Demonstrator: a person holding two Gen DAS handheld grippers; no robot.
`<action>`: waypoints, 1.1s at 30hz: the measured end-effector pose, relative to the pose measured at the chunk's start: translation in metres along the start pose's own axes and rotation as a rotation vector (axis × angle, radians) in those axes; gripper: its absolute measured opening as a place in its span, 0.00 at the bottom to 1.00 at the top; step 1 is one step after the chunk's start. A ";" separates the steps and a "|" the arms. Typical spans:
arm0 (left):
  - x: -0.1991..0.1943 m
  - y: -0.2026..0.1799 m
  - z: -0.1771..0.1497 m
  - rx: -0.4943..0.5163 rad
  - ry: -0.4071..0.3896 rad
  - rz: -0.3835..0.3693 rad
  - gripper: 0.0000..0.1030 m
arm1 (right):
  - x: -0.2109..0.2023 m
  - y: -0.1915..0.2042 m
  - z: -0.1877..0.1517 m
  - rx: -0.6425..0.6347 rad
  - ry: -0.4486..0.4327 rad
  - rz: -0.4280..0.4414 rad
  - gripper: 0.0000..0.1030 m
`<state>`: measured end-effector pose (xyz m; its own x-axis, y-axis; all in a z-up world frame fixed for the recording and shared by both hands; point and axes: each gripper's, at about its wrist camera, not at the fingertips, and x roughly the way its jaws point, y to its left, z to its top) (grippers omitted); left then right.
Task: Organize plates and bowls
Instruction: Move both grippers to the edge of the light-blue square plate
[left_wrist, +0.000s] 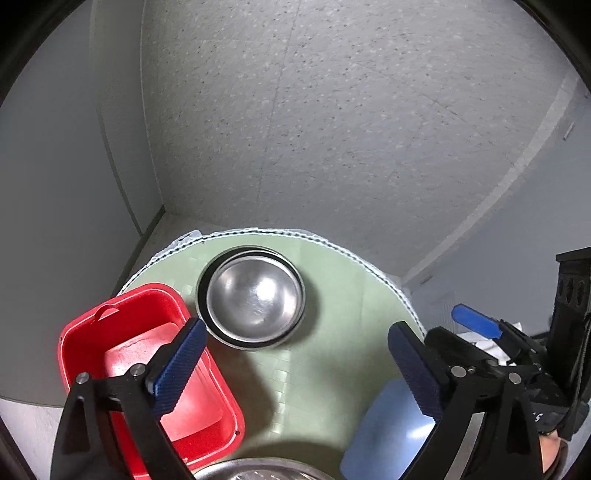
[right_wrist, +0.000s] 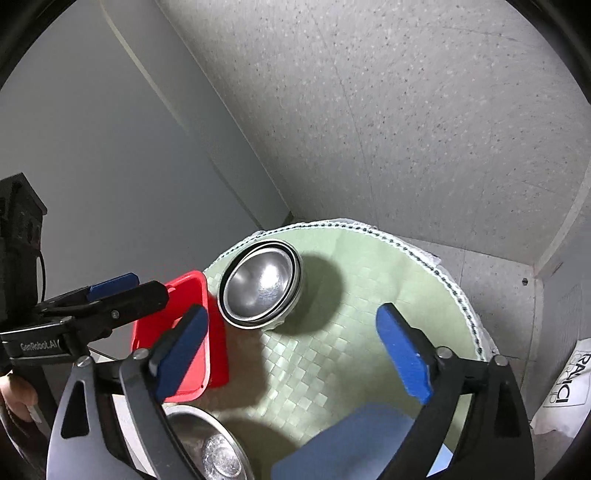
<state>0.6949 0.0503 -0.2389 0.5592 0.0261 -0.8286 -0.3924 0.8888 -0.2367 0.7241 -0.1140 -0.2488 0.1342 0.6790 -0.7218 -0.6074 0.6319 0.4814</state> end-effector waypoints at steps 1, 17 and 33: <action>-0.006 -0.001 -0.005 0.007 -0.001 -0.005 0.94 | -0.006 -0.002 -0.002 0.003 -0.009 0.003 0.98; -0.027 -0.007 -0.010 0.061 -0.002 -0.085 0.97 | -0.056 -0.014 -0.025 0.085 -0.094 -0.043 0.99; -0.025 -0.002 -0.028 0.293 0.108 -0.218 0.97 | -0.090 0.019 -0.104 0.288 -0.226 -0.186 0.99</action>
<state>0.6612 0.0346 -0.2319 0.5200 -0.2124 -0.8273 -0.0388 0.9617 -0.2712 0.6195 -0.2020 -0.2267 0.4089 0.5881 -0.6978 -0.3165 0.8086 0.4960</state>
